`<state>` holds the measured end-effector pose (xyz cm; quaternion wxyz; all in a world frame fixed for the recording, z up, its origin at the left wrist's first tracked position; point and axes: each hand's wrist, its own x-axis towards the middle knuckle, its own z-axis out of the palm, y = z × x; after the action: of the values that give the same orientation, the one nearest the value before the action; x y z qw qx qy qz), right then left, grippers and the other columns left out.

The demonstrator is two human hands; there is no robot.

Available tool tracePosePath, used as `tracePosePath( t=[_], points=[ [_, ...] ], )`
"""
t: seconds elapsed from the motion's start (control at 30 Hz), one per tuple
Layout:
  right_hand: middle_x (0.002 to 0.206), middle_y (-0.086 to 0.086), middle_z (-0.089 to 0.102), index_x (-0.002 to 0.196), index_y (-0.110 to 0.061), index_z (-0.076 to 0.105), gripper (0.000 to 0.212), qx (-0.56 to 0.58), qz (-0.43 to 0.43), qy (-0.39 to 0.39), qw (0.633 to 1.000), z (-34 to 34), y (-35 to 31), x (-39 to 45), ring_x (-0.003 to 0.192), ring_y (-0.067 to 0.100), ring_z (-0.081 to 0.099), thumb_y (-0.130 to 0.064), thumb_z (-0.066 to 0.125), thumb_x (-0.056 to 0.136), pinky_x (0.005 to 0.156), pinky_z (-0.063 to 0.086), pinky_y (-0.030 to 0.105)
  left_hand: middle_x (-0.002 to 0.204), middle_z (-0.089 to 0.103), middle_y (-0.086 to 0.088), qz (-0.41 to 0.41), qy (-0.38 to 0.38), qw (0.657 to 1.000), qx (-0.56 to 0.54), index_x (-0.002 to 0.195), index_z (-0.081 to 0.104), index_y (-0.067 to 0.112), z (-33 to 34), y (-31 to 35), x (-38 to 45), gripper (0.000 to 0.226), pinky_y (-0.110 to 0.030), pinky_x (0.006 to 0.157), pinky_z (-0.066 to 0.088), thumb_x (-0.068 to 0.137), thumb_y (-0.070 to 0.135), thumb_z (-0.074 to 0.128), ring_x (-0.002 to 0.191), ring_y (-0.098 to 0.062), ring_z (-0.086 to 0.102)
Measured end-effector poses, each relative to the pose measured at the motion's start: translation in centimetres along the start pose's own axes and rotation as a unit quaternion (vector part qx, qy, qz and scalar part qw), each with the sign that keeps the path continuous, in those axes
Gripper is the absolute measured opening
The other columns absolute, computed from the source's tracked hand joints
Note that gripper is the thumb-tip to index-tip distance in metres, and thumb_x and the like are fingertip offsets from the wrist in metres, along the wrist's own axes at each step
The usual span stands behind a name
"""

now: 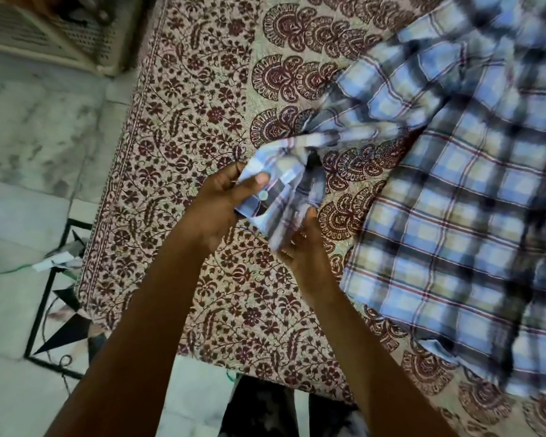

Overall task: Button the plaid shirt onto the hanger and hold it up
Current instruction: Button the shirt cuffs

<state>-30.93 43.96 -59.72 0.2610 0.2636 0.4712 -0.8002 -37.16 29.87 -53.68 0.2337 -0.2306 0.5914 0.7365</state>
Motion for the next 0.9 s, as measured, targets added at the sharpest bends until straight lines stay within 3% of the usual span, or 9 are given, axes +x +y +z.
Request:
tracePosePath(
  t=[0.1, 0.2, 0.33, 0.43, 0.5, 0.57, 0.67, 0.8, 0.9],
  points=[
    [0.102, 0.005, 0.064, 0.112, -0.014, 0.054, 0.021, 0.053, -0.033, 0.136, 0.989, 0.7, 0.2, 0.0, 0.084, 0.016, 0.061, -0.02, 0.053, 0.092, 0.058, 0.052, 0.02, 0.091, 0.071, -0.001, -0.02, 0.041, 0.999, 0.025, 0.095, 0.062, 0.017, -1.4, -1.2, 0.8, 0.011, -0.029, 0.071, 0.055, 0.086, 0.012, 0.062, 0.08, -0.017, 0.066],
    [0.087, 0.005, 0.061, 0.086, -0.013, 0.057, 0.024, 0.037, -0.099, 0.266, 0.958, 0.1, 0.6, 0.4, 0.075, 0.014, 0.058, 0.011, 0.056, 0.082, 0.061, 0.054, 0.018, 0.098, 0.064, -0.01, -0.002, 0.135, 0.978, 0.158, 0.092, 0.054, 0.021, -2.8, -3.6, 2.2, 0.028, -0.035, 0.072, 0.053, 0.075, 0.01, 0.073, 0.086, -0.025, 0.062],
    [0.079, -0.002, 0.057, 0.088, -0.01, 0.058, 0.008, -0.041, -0.066, 0.287, 0.955, 0.0, 2.4, 1.0, 0.072, 0.008, 0.052, -0.002, 0.058, 0.087, 0.063, 0.048, 0.012, 0.103, 0.059, -0.007, 0.069, 0.173, 0.947, 0.26, 0.11, 0.046, 0.007, -3.6, -6.7, 2.7, 0.04, -0.035, 0.067, 0.055, 0.078, 0.007, 0.069, 0.091, -0.024, 0.061],
    [0.085, -0.001, 0.058, 0.103, -0.007, 0.057, 0.033, -0.24, -0.015, 0.329, 0.913, 1.2, 4.5, 1.6, 0.074, 0.011, 0.053, -0.021, 0.072, 0.078, 0.068, 0.039, 0.018, 0.093, 0.057, -0.003, 0.142, 0.206, 0.922, 0.296, 0.1, 0.048, 0.001, -4.6, -8.0, 3.2, 0.026, -0.034, 0.058, 0.057, 0.081, 0.007, 0.065, 0.083, -0.021, 0.061],
    [0.089, 0.001, 0.06, 0.107, -0.006, 0.057, 0.04, -0.286, 0.0, 0.357, 0.889, 2.3, 4.9, 2.0, 0.079, 0.013, 0.053, -0.027, 0.073, 0.077, 0.065, 0.034, 0.018, 0.084, 0.057, -0.002, 0.192, 0.242, 0.9, 0.307, 0.088, 0.052, 0.004, -5.3, -7.9, 3.7, 0.012, -0.04, 0.062, 0.057, 0.08, 0.005, 0.062, 0.075, -0.018, 0.057],
    [0.086, 0.0, 0.058, 0.106, -0.007, 0.059, 0.035, -0.289, 0.025, 0.371, 0.882, 3.1, 5.0, 2.7, 0.077, 0.013, 0.051, -0.028, 0.07, 0.08, 0.053, 0.03, 0.021, 0.083, 0.059, -0.009, 0.233, 0.264, 0.866, 0.356, 0.081, 0.057, 0.003, -6.0, -7.2, 4.0, 0.004, -0.031, 0.068, 0.05, 0.079, 0.0, 0.055, 0.075, -0.02, 0.056],
    [0.089, 0.006, 0.067, 0.102, -0.006, 0.064, 0.024, -0.301, 0.039, 0.365, 0.88, 4.1, 5.0, 3.8, 0.073, 0.015, 0.052, -0.024, 0.064, 0.085, 0.047, 0.025, 0.017, 0.102, 0.06, -0.019, 0.24, 0.21, 0.837, 0.444, 0.092, 0.067, 0.003, -6.8, -6.5, 4.1, 0.02, -0.017, 0.075, 0.04, 0.082, -0.002, 0.051, 0.086, -0.022, 0.058],
    [0.075, 0.0, 0.065, 0.091, -0.001, 0.063, 0.012, -0.246, -0.107, 0.408, 0.872, 4.8, 5.5, 3.1, 0.064, 0.012, 0.054, -0.011, 0.062, 0.084, 0.056, 0.041, 0.024, 0.127, 0.048, -0.019, 0.176, 0.119, 0.827, 0.521, 0.114, 0.063, 0.008, -7.4, -6.7, 3.6, 0.028, -0.022, 0.087, 0.045, 0.087, 0.006, 0.056, 0.101, -0.027, 0.061],
    [0.067, -0.015, 0.055, 0.088, 0.001, 0.06, 0.009, -0.227, -0.222, 0.396, 0.862, 4.1, 5.4, 1.3, 0.058, -0.004, 0.055, -0.004, 0.065, 0.082, 0.054, 0.047, 0.013, 0.141, 0.037, -0.015, 0.151, 0.098, 0.809, 0.559, 0.119, 0.059, 0.013, -7.0, -7.7, 3.3, 0.033, -0.024, 0.096, 0.04, 0.086, 0.012, 0.061, 0.115, -0.025, 0.052]
  ],
)
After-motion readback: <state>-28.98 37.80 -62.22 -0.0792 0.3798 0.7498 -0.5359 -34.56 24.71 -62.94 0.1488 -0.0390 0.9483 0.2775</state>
